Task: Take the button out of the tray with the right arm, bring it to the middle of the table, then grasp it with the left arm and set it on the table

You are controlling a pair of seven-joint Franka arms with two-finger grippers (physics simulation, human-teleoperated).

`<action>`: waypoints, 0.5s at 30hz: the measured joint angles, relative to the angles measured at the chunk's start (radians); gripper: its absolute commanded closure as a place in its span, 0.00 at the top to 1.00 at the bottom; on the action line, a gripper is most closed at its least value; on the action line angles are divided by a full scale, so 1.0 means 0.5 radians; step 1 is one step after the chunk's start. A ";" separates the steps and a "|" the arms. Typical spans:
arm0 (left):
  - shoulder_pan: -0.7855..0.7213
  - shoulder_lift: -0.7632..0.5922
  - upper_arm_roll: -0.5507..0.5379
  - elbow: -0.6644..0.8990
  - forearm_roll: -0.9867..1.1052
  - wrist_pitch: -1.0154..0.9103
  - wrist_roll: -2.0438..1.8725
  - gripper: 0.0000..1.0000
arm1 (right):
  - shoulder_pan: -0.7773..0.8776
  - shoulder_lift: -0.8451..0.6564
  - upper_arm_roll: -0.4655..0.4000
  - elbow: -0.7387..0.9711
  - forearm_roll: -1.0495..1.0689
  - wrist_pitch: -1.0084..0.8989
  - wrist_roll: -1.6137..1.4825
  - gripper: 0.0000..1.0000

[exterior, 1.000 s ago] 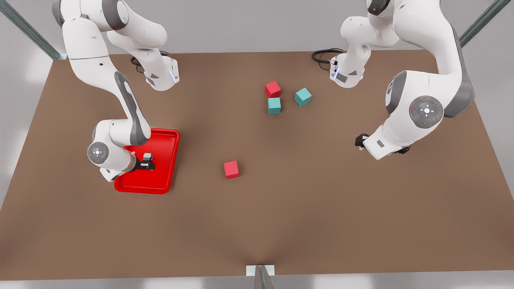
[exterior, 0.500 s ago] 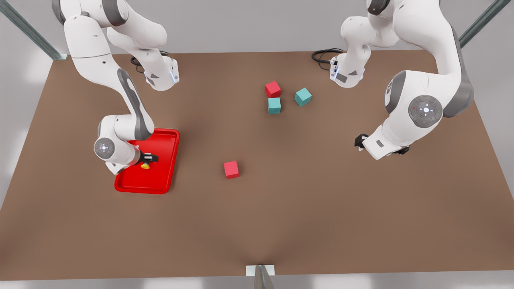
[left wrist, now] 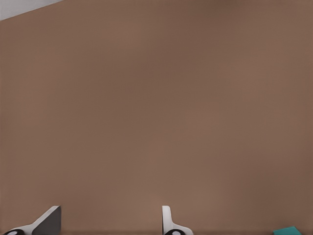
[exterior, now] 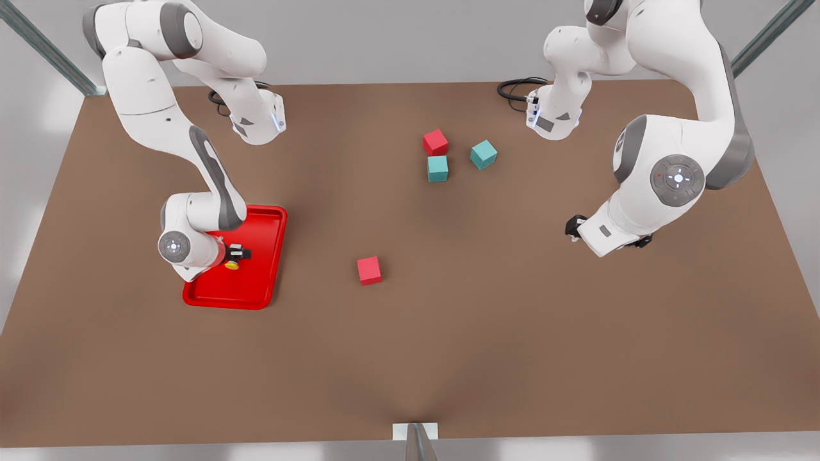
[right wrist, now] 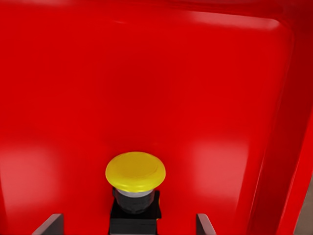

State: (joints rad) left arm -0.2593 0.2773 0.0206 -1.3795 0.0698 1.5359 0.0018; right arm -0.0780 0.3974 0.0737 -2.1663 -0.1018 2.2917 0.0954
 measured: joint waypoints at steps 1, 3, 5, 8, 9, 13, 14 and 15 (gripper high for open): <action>0.000 0.000 0.000 0.000 0.000 0.000 0.000 1.00 | 0.000 0.002 0.000 0.000 -0.002 0.002 -0.001 1.00; 0.000 0.000 0.000 0.000 0.000 0.001 0.000 1.00 | -0.001 0.011 0.000 0.003 -0.005 0.006 -0.004 1.00; 0.000 0.000 -0.001 0.000 0.000 0.002 0.000 1.00 | -0.001 0.021 0.000 0.005 -0.007 0.009 -0.006 1.00; 0.000 0.001 0.000 0.000 0.000 0.002 0.000 1.00 | -0.003 0.048 0.000 0.016 -0.009 0.015 -0.008 1.00; 0.000 0.001 0.000 0.000 0.000 0.002 0.000 1.00 | -0.004 0.059 0.000 0.017 -0.009 0.019 -0.009 1.00; 0.000 0.005 -0.001 0.000 0.000 0.003 0.000 1.00 | -0.014 0.069 0.000 0.018 -0.009 0.031 -0.012 1.00; 0.000 0.010 -0.001 0.000 0.000 0.003 0.000 1.00 | -0.015 0.069 0.000 0.018 -0.009 0.033 -0.013 1.00; 0.000 0.013 0.000 0.000 0.000 0.005 0.000 1.00 | -0.014 0.069 0.000 0.018 -0.009 0.035 -0.014 1.00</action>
State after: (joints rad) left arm -0.2593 0.2837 0.0204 -1.3795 0.0699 1.5382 0.0018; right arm -0.0851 0.4318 0.0736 -2.1571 -0.1062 2.3091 0.0886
